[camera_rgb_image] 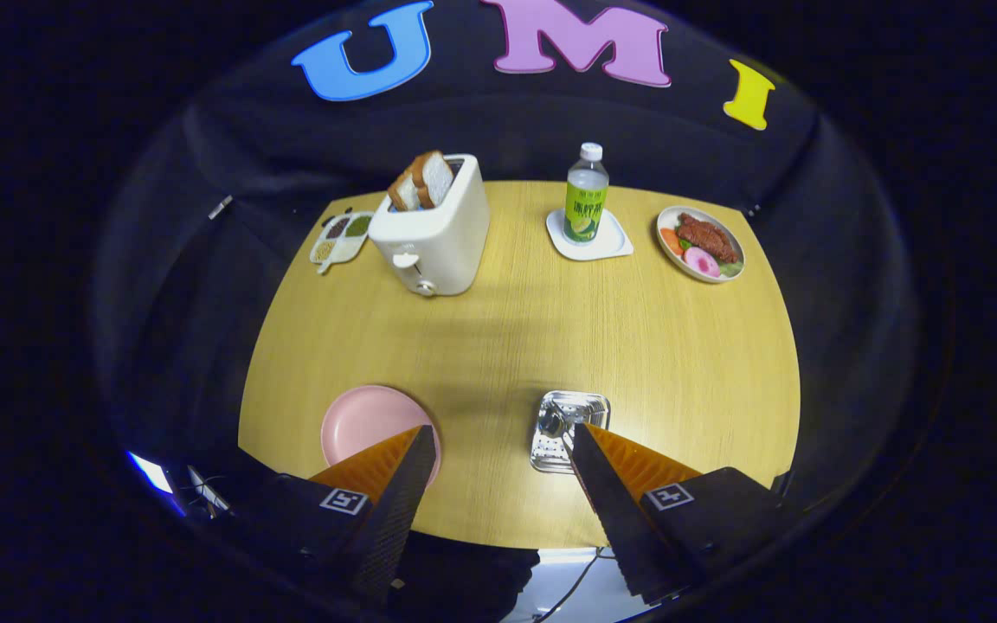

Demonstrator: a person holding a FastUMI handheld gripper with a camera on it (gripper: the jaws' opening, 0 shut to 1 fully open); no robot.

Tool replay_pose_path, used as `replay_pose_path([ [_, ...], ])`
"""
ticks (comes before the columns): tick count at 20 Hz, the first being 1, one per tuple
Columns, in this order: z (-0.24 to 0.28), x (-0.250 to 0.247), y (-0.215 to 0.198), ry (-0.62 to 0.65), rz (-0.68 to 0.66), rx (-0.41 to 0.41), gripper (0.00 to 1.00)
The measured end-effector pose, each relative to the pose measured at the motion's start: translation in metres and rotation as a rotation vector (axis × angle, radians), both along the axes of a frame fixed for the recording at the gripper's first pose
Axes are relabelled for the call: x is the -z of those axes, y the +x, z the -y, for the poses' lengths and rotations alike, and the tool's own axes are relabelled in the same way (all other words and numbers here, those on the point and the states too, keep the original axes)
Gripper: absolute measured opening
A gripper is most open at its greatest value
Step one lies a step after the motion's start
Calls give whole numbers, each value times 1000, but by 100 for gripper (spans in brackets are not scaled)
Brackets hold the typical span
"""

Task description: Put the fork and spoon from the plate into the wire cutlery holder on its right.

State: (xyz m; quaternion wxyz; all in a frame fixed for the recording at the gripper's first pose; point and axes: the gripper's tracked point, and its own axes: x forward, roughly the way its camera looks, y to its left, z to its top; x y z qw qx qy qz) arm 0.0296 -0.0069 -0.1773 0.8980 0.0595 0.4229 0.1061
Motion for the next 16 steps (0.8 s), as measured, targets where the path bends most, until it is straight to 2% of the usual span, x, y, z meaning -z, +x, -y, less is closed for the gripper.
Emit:
replay_pose_path([
  [4, -13, -31, 5, -10, 269, 37, 99],
  [7, -21, -59, -5, -4, 388, 61, 99],
  [11, -33, -67, -16, 23, 461, 73, 99],
  [16, -38, -66, -21, 33, 444, 54, 99],
])
